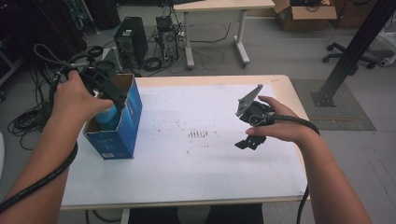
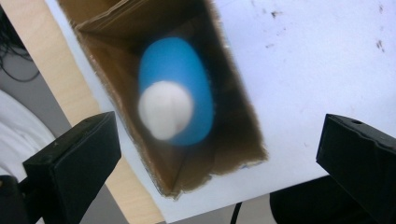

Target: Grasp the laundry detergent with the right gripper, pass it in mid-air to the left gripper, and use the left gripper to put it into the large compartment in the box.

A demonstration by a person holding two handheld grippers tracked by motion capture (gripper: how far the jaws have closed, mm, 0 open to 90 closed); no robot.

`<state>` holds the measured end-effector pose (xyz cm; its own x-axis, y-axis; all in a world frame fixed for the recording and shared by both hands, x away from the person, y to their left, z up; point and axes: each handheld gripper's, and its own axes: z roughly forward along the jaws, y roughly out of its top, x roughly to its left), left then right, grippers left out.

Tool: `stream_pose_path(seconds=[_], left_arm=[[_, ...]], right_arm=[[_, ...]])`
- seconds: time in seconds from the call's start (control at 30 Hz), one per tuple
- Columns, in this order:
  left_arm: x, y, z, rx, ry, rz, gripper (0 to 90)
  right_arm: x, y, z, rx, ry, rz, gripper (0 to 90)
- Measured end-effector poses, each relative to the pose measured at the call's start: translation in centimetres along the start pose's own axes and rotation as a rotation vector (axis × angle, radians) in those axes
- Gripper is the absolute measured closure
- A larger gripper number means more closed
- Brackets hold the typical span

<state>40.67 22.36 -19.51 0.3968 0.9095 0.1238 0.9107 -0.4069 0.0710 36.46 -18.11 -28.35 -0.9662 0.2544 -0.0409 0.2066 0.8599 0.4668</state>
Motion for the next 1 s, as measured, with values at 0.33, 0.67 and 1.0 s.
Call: stream_pose_path(seconds=[0.33, 0.67, 1.0], left_arm=[[-4.6, 0.8, -2.3, -0.030, 0.005, 0.226, 0.2], [-9.1, 1.3, -3.4, -0.038, 0.015, 0.496, 0.2], [-13.6, 0.6, -1.3, 0.031, -0.025, 0.778, 0.2]], right_arm=[[0.0, 0.5, -0.4, 0.008, -0.004, -0.019, 3.0], [0.3, 1.0, -1.1, 0.023, -0.015, -0.037, 3.0], [1.2, 1.4, -1.6, 0.056, -0.005, -0.088, 3.1]])
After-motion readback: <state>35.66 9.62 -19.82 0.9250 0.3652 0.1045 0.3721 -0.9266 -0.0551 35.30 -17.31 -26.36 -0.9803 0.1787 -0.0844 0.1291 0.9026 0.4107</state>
